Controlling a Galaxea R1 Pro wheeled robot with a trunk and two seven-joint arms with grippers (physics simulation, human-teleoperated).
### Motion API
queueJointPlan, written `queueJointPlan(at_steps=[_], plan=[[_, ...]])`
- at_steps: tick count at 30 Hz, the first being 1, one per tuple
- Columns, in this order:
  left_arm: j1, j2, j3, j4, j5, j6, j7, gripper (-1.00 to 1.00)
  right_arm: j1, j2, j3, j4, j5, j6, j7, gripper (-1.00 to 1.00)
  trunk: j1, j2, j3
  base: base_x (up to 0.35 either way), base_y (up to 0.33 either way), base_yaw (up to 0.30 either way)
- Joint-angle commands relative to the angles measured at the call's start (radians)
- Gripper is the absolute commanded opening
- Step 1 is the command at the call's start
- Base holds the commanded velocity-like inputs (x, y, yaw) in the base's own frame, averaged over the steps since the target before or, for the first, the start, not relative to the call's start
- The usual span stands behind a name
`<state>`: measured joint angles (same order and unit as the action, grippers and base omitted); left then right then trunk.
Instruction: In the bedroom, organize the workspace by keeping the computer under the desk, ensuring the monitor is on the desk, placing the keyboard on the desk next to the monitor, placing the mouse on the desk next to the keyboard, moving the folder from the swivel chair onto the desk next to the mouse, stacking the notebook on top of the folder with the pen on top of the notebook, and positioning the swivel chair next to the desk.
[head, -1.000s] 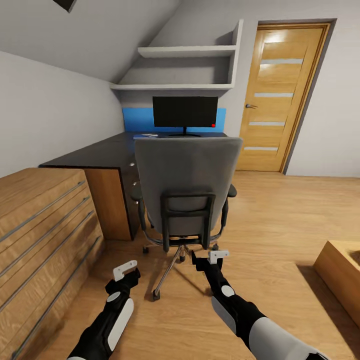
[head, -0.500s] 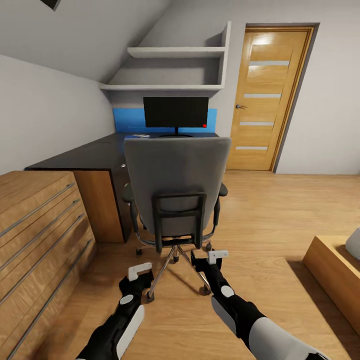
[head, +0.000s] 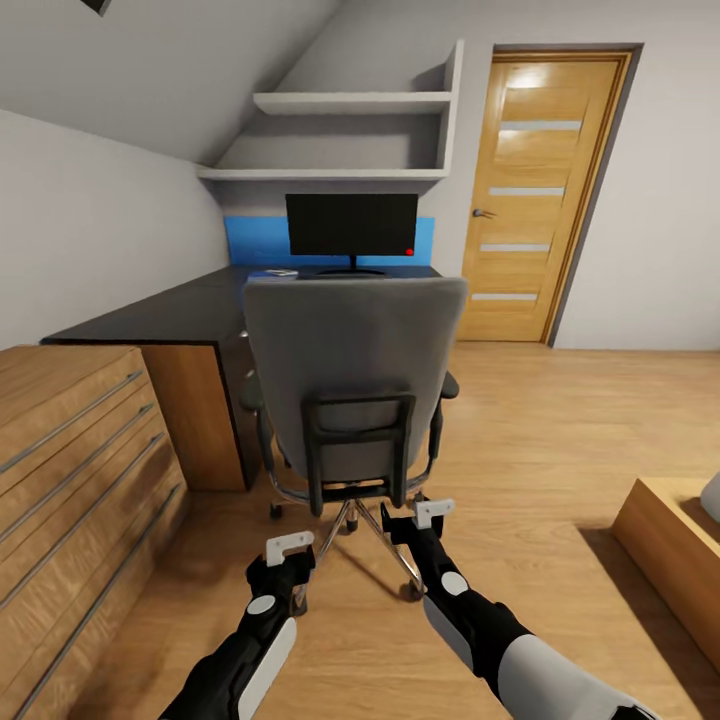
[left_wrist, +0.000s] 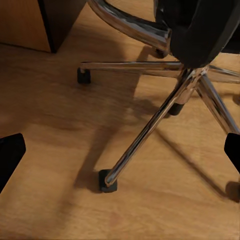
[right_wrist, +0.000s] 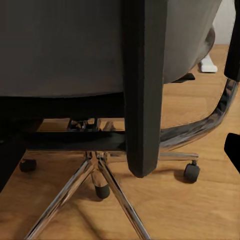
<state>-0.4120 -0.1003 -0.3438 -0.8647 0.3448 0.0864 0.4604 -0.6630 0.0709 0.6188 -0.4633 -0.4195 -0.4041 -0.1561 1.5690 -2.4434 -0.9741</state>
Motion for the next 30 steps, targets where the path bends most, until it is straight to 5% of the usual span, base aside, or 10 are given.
queueJointPlan(at_steps=[1,19,21,23,30], plan=[[-0.001,0.001,-0.004,-0.001,0.005,0.004,0.008,1.00,-0.001,-0.001,0.008,0.001,-0.006,-0.004,-0.008,1.00,0.000,0.000,-0.001,0.166,0.000,0.000],[-0.001,0.001,-0.009,0.007,0.006,0.002,0.008,1.00,-0.001,-0.002,0.007,0.002,-0.005,-0.004,-0.008,1.00,0.000,0.000,-0.001,0.157,0.000,0.000],[-0.001,0.000,-0.024,0.017,0.006,0.002,0.008,1.00,-0.001,-0.002,0.007,0.002,-0.004,-0.004,-0.008,1.00,0.000,0.000,-0.001,0.046,0.000,0.000],[-0.001,-0.006,-0.087,0.029,0.006,0.001,0.007,1.00,-0.001,-0.002,0.007,0.002,-0.004,-0.004,-0.008,1.00,0.000,0.000,-0.001,0.013,0.000,0.000],[-0.001,-0.018,-0.122,0.034,0.006,0.001,0.009,1.00,-0.001,-0.002,0.007,0.002,-0.004,-0.004,-0.008,1.00,0.000,0.000,-0.001,0.003,0.000,0.000]])
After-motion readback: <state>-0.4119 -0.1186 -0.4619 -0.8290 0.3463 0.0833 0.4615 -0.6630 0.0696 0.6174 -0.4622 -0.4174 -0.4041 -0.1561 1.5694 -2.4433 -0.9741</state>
